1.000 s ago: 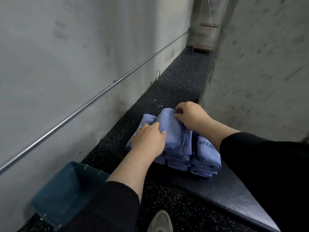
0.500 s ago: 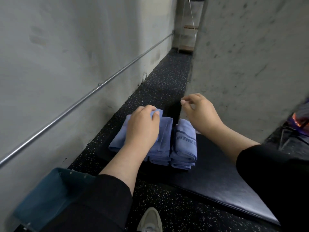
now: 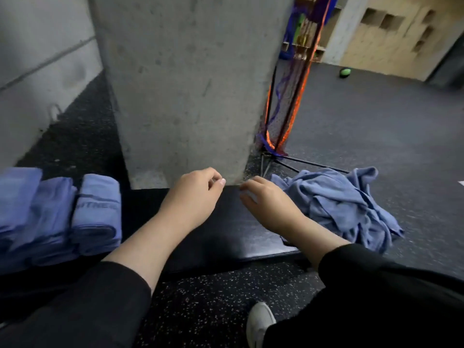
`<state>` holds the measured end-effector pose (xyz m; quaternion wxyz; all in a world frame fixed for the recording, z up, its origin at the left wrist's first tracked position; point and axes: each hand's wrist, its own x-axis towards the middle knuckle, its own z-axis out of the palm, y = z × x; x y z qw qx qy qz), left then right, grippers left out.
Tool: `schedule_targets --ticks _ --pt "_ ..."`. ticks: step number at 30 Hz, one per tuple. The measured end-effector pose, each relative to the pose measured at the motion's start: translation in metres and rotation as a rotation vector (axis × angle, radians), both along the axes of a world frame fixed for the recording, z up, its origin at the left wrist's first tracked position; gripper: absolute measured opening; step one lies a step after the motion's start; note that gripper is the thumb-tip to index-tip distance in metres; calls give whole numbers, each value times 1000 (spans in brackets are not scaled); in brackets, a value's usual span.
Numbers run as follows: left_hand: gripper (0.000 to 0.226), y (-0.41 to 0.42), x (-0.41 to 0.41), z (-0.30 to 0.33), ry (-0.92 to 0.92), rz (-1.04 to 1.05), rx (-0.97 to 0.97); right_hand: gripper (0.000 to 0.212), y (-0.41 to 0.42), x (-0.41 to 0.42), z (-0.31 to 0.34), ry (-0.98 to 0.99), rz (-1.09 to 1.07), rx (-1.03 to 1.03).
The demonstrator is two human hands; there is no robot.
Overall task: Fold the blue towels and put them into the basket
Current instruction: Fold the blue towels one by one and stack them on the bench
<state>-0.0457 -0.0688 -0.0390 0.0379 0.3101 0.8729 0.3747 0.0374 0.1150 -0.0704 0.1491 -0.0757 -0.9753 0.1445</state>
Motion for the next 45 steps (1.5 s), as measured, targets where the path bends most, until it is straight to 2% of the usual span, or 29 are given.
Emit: schedule_targets --ticks 5,9,13,15,21,24,26,28,32,36,42,45 --pt "22 54 20 -10 -34 -103 -67 22 54 37 -3 56 -141 83" --pt "23 82 25 -14 -39 -153 -72 30 97 52 11 115 -402 178" --pt "21 101 27 -19 -52 -166 -59 44 151 70 28 -148 -688 224" --pt "20 108 27 -22 -56 -173 -56 41 172 72 26 -269 -766 194" --pt "20 116 26 -26 -51 -184 -64 28 195 54 25 -463 -805 81" --pt "20 115 25 -27 -51 -180 -65 22 200 45 23 -487 -809 108" --pt "21 113 24 -27 -51 -179 -71 17 202 44 25 -448 -805 136" --pt "21 110 22 -27 -50 -171 -77 20 202 42 33 -360 -801 112" --pt "21 106 19 -25 -35 -154 -64 28 194 35 66 -87 -765 19" --pt "21 98 14 -24 -13 -142 -24 18 174 27 104 175 -605 -72" --pt "23 76 5 -11 -21 -77 59 16 125 3 153 404 -432 -100" --pt "25 61 -5 -6 -33 -27 97 20 104 -15 168 421 -380 -101"
